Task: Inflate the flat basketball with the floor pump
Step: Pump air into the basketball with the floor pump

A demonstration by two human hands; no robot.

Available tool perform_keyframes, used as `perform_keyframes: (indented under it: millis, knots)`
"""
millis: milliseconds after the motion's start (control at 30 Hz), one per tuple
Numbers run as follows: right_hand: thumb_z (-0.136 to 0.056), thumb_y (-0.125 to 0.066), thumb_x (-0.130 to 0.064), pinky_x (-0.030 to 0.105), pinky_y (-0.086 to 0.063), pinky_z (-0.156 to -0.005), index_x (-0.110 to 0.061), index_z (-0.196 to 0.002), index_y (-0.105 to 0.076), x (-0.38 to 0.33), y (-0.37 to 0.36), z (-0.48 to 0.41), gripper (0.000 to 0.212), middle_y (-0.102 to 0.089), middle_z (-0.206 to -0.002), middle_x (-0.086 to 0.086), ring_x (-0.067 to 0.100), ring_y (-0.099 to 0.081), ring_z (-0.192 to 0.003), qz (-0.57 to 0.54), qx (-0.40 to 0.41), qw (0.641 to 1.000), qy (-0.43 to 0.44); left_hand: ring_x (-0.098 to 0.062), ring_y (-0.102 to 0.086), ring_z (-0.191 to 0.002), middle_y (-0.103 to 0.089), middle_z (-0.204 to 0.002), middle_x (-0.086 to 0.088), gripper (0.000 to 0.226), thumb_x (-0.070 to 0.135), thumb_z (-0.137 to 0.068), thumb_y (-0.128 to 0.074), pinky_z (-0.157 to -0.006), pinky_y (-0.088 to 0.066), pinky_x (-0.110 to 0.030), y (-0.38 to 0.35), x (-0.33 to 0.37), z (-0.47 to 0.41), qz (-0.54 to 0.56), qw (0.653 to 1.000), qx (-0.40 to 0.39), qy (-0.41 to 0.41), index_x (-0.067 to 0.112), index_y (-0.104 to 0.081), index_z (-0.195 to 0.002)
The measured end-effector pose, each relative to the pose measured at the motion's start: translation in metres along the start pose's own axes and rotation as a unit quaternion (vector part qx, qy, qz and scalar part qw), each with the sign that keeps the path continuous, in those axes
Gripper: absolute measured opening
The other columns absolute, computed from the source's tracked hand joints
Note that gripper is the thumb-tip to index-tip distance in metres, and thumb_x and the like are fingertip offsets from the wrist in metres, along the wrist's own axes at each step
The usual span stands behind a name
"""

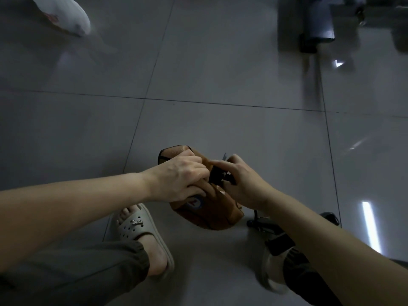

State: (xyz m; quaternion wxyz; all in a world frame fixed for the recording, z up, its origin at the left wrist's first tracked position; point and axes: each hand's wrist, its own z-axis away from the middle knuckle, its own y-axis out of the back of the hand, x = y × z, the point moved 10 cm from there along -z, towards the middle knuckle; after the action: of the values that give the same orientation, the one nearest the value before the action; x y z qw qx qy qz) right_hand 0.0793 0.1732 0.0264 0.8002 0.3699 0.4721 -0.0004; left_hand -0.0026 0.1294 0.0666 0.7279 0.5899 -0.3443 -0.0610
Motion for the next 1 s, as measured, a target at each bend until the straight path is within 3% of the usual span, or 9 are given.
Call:
perform_keyframes:
  millis: [133, 233, 300, 367, 533, 600, 733, 867, 1000]
  knots:
    - [-0.096, -0.059, -0.012, 0.036, -0.055, -0.092, -0.034, -0.149, -0.037, -0.009, -0.001, 0.003, 0.061, -0.042, -0.13, 0.001, 0.024, -0.056, -0.109, 0.069, 0.03, 0.997, 0.03, -0.005, -0.048, -0.081, -0.063, -0.085, 0.013, 0.016, 0.037, -0.096, -0.065, -0.09, -0.041, -0.035, 0.0, -0.006, 0.002, 0.0, 1.0, 0.003, 0.014, 0.023, -0.06, -0.088]
    - [-0.095, -0.059, -0.007, 0.038, -0.05, -0.102, -0.024, -0.154, -0.025, -0.004, 0.003, 0.002, 0.07, -0.049, -0.142, 0.003, 0.024, -0.055, -0.122, 0.038, 0.051, 0.998, -0.005, -0.006, -0.051, -0.081, -0.063, -0.084, 0.013, 0.019, 0.04, -0.093, -0.067, -0.091, -0.04, -0.034, 0.005, -0.009, 0.001, -0.002, 1.0, 0.002, 0.014, 0.022, -0.062, -0.088]
    - [-0.094, -0.059, -0.004, 0.036, -0.051, -0.098, -0.02, -0.154, -0.022, 0.0, 0.004, 0.002, 0.072, -0.054, -0.139, 0.007, 0.023, -0.059, -0.117, 0.022, 0.049, 0.998, -0.027, -0.006, -0.052, -0.082, -0.061, -0.085, 0.013, 0.022, 0.04, -0.089, -0.072, -0.093, -0.036, -0.026, 0.009, -0.014, -0.002, 0.014, 0.999, 0.009, 0.029, 0.025, -0.057, -0.092]
    - [-0.094, -0.06, -0.003, 0.036, -0.053, -0.095, -0.019, -0.152, -0.024, 0.0, 0.004, 0.001, 0.07, -0.057, -0.136, 0.008, 0.023, -0.061, -0.113, 0.031, 0.045, 0.998, -0.036, -0.006, -0.052, -0.087, -0.06, -0.088, 0.014, 0.037, 0.039, -0.083, -0.078, -0.091, -0.031, -0.015, 0.014, -0.023, -0.002, 0.053, 0.996, 0.02, 0.068, 0.029, -0.047, -0.1]
    - [-0.093, -0.061, -0.006, 0.037, -0.054, -0.092, -0.023, -0.138, -0.039, -0.002, 0.0, 0.0, 0.053, -0.061, -0.129, 0.003, 0.022, -0.06, -0.111, 0.07, 0.031, 0.997, -0.017, -0.006, -0.051, -0.102, -0.065, -0.108, 0.011, 0.067, 0.041, -0.083, -0.08, -0.098, -0.02, -0.002, 0.009, -0.027, 0.003, 0.049, 0.994, 0.009, 0.098, 0.02, -0.048, -0.138]
    - [-0.093, -0.062, -0.008, 0.036, -0.055, -0.089, -0.025, -0.132, -0.041, -0.005, -0.004, -0.001, 0.048, -0.063, -0.124, 0.001, 0.021, -0.061, -0.108, 0.078, 0.022, 0.997, 0.002, -0.012, -0.055, -0.108, -0.067, -0.116, 0.004, 0.073, 0.047, -0.082, -0.079, -0.098, -0.023, -0.009, 0.005, -0.03, 0.004, 0.029, 0.994, 0.001, 0.101, 0.019, -0.049, -0.142]
    - [-0.093, -0.06, -0.008, 0.037, -0.054, -0.084, -0.025, -0.129, -0.041, -0.01, -0.009, 0.0, 0.044, -0.064, -0.12, 0.001, 0.022, -0.062, -0.104, 0.088, 0.011, 0.996, 0.025, -0.011, -0.059, -0.099, -0.067, -0.105, 0.007, 0.064, 0.053, -0.082, -0.075, -0.098, -0.032, -0.024, -0.007, -0.032, 0.003, 0.022, 0.993, -0.042, 0.11, 0.02, -0.056, -0.134]
    - [-0.094, -0.058, -0.005, 0.038, -0.052, -0.091, -0.021, -0.151, -0.02, -0.007, -0.009, 0.0, 0.071, -0.06, -0.133, 0.008, 0.027, -0.06, -0.11, 0.092, 0.002, 0.996, -0.004, -0.009, -0.058, -0.086, -0.063, -0.09, 0.013, 0.048, 0.053, -0.083, -0.073, -0.093, -0.039, -0.029, -0.013, -0.03, 0.002, 0.026, 0.992, -0.056, 0.11, 0.023, -0.057, -0.116]
    - [-0.095, -0.06, -0.008, 0.041, -0.051, -0.096, -0.02, -0.156, -0.011, -0.004, -0.006, -0.003, 0.079, -0.058, -0.133, 0.01, 0.027, -0.059, -0.113, 0.096, 0.0, 0.995, -0.029, -0.015, -0.06, -0.089, -0.066, -0.095, 0.007, 0.053, 0.053, -0.084, -0.074, -0.092, -0.038, -0.028, -0.01, -0.029, 0.002, -0.004, 0.994, -0.039, 0.104, 0.018, -0.057, -0.121]
